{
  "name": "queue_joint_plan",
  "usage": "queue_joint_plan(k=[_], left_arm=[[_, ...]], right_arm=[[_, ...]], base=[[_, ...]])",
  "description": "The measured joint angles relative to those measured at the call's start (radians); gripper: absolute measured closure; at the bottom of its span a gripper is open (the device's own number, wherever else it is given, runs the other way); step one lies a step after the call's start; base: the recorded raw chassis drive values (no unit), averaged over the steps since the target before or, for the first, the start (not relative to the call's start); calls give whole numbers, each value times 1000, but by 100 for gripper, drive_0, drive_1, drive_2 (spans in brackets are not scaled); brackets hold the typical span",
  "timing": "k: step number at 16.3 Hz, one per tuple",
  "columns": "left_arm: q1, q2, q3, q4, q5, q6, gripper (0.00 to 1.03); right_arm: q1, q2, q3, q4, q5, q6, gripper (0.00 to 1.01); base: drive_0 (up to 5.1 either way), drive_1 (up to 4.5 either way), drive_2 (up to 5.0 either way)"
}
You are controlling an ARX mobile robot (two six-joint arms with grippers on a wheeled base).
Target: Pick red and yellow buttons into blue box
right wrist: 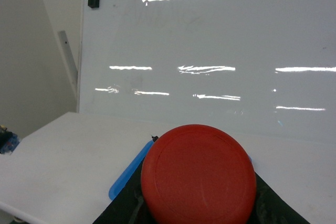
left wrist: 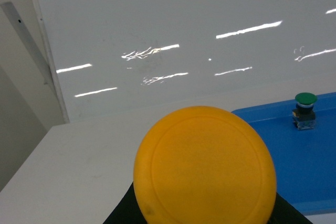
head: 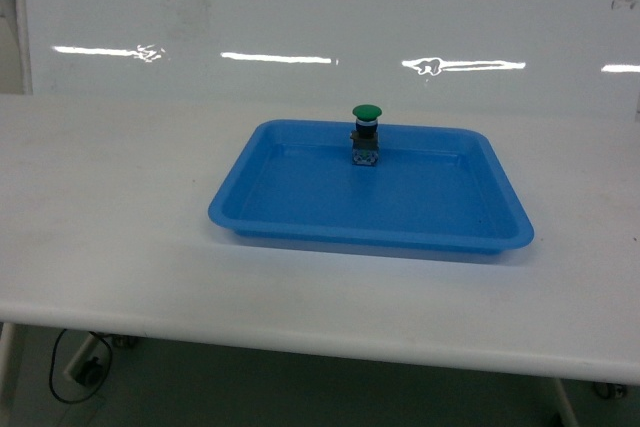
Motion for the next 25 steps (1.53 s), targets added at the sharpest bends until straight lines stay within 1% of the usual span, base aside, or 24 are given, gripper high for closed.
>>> queue_joint_plan(k=[1, 6, 14, 25], left_arm=[[0, 0, 0, 2, 1, 0, 79], [0, 0, 0, 2, 1, 0, 79], [1, 2, -1, 3, -2, 0, 79], [2, 2, -1, 3, -1, 1, 79]], right_arm=[[3, 9, -2, 1, 3, -14, 73], [3, 8, -2, 2, 3, -15, 73], [3, 7, -3, 2, 3, -17, 73], [3, 8, -3, 2, 6, -19, 73]], base=[[0, 0, 0], [0, 0, 0], [5, -133, 143], [381, -463, 125]])
